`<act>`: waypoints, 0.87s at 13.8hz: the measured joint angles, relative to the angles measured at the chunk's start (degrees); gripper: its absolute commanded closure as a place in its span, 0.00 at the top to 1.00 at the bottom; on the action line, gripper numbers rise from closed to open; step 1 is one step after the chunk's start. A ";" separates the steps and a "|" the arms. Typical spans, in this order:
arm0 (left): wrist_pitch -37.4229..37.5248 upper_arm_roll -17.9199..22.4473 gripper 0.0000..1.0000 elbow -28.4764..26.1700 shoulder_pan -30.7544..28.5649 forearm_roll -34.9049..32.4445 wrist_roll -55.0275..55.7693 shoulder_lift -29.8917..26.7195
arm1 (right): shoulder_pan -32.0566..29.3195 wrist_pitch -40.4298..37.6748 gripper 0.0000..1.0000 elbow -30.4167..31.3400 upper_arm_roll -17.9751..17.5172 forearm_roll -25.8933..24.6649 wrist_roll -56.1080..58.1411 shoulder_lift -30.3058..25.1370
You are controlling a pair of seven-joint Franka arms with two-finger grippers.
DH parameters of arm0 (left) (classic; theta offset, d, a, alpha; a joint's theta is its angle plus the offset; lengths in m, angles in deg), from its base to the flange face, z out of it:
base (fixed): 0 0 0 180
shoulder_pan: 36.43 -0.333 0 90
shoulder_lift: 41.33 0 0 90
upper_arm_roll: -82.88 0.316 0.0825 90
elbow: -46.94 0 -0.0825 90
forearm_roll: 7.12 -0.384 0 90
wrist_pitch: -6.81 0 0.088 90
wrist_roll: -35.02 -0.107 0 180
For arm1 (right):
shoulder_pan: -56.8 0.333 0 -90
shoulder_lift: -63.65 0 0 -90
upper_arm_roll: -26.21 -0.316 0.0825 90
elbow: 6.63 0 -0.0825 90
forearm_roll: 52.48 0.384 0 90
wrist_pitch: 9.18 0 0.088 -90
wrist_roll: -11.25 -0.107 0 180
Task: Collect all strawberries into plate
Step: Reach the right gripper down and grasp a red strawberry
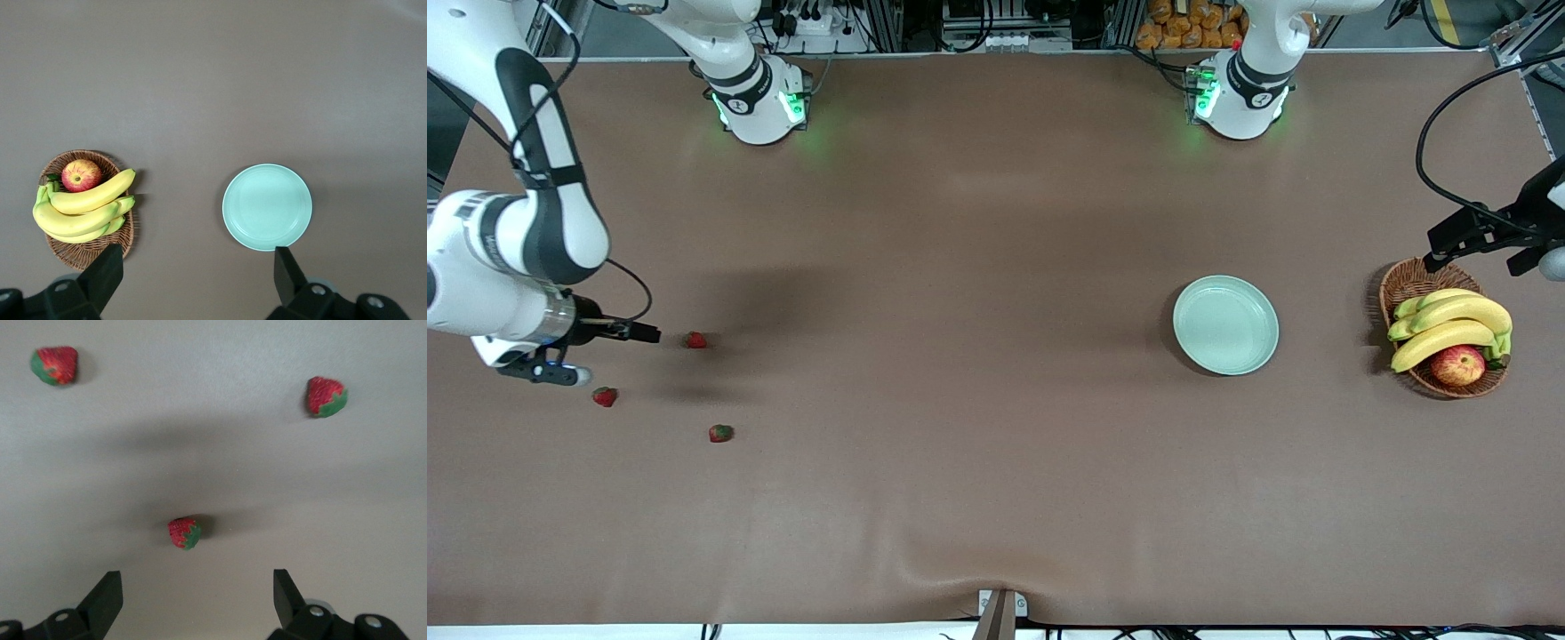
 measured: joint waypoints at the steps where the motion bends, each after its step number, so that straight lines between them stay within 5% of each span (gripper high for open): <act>1: 0.01 0.00 1.00 0.00 0.00 0.00 0.00 0.00 | 0.05 2.37 1.00 1.48 -0.09 0.00 0.00 0.51; 12: 0.12 -0.01 1.00 -0.03 0.02 0.00 0.00 0.00 | 1.65 18.19 1.00 6.82 -0.59 0.00 0.00 9.23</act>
